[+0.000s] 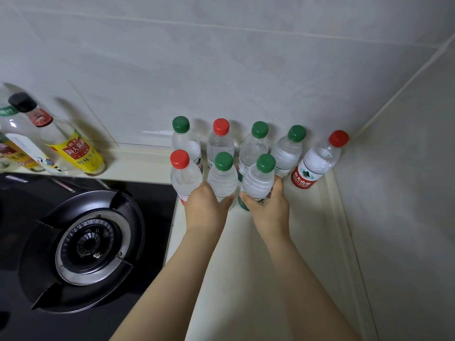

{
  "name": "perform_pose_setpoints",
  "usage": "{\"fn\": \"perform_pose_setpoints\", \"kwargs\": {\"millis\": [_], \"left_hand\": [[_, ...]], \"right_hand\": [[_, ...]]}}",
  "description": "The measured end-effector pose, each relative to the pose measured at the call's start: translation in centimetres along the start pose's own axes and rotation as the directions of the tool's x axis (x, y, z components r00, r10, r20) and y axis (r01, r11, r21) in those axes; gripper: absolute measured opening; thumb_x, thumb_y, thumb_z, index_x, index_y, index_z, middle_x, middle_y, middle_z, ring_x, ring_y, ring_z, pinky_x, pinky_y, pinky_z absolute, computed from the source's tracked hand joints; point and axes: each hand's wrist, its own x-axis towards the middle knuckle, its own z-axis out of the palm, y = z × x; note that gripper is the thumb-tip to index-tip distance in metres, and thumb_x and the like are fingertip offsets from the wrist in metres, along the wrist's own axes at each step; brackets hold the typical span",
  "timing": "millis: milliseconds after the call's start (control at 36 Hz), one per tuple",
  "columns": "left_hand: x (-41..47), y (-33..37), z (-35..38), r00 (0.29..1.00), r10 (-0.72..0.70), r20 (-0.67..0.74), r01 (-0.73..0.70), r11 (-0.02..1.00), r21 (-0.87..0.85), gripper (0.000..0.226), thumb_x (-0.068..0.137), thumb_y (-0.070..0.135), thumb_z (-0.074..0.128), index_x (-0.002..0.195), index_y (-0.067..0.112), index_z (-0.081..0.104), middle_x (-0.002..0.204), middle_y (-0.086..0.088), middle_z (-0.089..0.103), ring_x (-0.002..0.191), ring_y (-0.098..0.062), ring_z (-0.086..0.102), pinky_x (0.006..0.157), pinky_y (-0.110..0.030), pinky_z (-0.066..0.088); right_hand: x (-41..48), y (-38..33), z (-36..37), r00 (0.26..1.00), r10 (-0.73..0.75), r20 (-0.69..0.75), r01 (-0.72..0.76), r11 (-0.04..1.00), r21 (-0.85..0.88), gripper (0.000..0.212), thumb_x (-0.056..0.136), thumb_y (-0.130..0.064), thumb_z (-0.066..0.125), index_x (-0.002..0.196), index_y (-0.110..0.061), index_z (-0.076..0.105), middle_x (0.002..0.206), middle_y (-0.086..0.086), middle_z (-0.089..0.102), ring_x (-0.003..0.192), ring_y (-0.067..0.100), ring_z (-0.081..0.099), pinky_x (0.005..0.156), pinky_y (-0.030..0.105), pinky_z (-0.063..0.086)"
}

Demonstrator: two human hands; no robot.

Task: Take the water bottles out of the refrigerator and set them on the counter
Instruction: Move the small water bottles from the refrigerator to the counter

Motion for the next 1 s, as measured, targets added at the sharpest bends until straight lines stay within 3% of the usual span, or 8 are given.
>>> {"fn": "perform_pose_setpoints", "kwargs": {"millis": [194,250,389,472,556,722,861,1000], "left_hand": [[-0.2,0.1,-0.8,0.996,-0.014,0.089,0.004,0.993,0.117,0.039,0.089,0.041,0.063,0.098,0.004,0.061,0.096,-0.014,0.066,0.088,-0.030,0.060,0.066,-0.028,0.037],[-0.7,0.0,-0.9,0.992,-0.021,0.124,0.009,0.995,0.103,0.035,0.091,0.038,0.059,0.098,0.004,0.061,0.096,-0.014,0.066,0.087,-0.030,0.059,0.067,-0.027,0.036],[-3.0,-0.2,-2.1,0.990,-0.065,0.127,0.068,0.998,-0.013,0.040,0.090,0.034,0.060,0.066,0.012,0.038,0.065,-0.005,0.044,0.088,-0.035,0.058,0.062,-0.028,0.031],[-4.6,-0.4,-3.2,0.992,-0.027,0.120,0.041,0.992,-0.117,0.028,0.089,0.031,0.063,0.089,0.004,0.055,0.092,-0.016,0.063,0.094,-0.033,0.059,0.065,-0.025,0.032],[-6.4,-0.9,-4.6,0.998,0.033,0.059,-0.019,0.975,-0.219,0.033,0.087,0.029,0.065,0.106,0.002,0.062,0.105,-0.010,0.067,0.101,-0.025,0.061,0.072,-0.023,0.038],[-10.7,-1.9,-8.5,0.992,0.124,-0.027,-0.123,0.879,-0.460,0.026,0.082,0.030,0.073,0.105,0.023,0.062,0.104,0.009,0.069,0.101,-0.009,0.064,0.091,-0.030,0.052],[-13.5,-2.4,-11.7,0.983,0.174,-0.065,-0.182,0.840,-0.511,0.042,0.081,0.027,0.075,0.118,0.018,0.060,0.098,0.017,0.064,0.099,-0.003,0.063,0.081,-0.011,0.046],[-16.1,-2.7,-14.4,0.971,0.205,-0.125,-0.240,0.798,-0.553,0.042,0.081,0.021,0.075,0.120,0.016,0.060,0.102,0.012,0.069,0.096,-0.004,0.066,0.087,-0.021,0.051]], "right_hand": [[-0.5,-0.3,-1.3,0.993,0.068,0.094,-0.066,0.997,-0.030,0.078,0.077,-0.019,0.078,0.142,-0.026,0.036,0.135,-0.008,0.054,0.120,0.010,0.051,0.096,0.025,0.041],[-1.0,-0.2,-1.8,0.991,0.105,0.084,-0.101,0.993,-0.054,0.083,0.078,-0.024,0.077,0.146,-0.025,0.030,0.143,-0.005,0.048,0.129,0.015,0.044,0.103,0.031,0.040],[-3.3,-1.0,-3.3,0.985,0.164,0.056,-0.162,0.986,-0.049,0.070,0.083,-0.027,0.074,0.142,-0.019,0.037,0.138,0.000,0.049,0.125,0.018,0.048,0.102,0.035,0.043],[-5.1,-1.9,-4.3,0.986,0.160,0.046,-0.159,0.987,-0.018,0.057,0.084,-0.022,0.072,0.134,-0.017,0.045,0.128,0.001,0.055,0.114,0.017,0.054,0.096,0.033,0.046],[-7.1,-3.0,-5.2,0.989,0.139,0.047,-0.140,0.990,0.030,0.045,0.084,-0.019,0.072,0.125,-0.018,0.054,0.117,-0.001,0.060,0.105,0.016,0.059,0.088,0.028,0.046],[-11.0,-6.3,-6.9,0.999,-0.018,0.033,0.015,0.994,0.108,0.030,0.083,-0.011,0.071,0.093,-0.036,0.058,0.099,-0.011,0.066,0.090,0.010,0.062,0.075,0.016,0.044],[-14.3,-8.8,-7.9,0.996,-0.078,0.034,0.071,0.981,0.183,0.026,0.084,-0.014,0.071,0.106,-0.026,0.065,0.102,-0.006,0.071,0.097,0.010,0.066,0.088,0.028,0.049],[-17.3,-11.2,-8.2,0.987,-0.158,0.032,0.147,0.964,0.222,0.026,0.083,-0.013,0.072,0.103,-0.030,0.065,0.104,-0.006,0.071,0.097,0.008,0.066,0.087,0.027,0.050]]}}
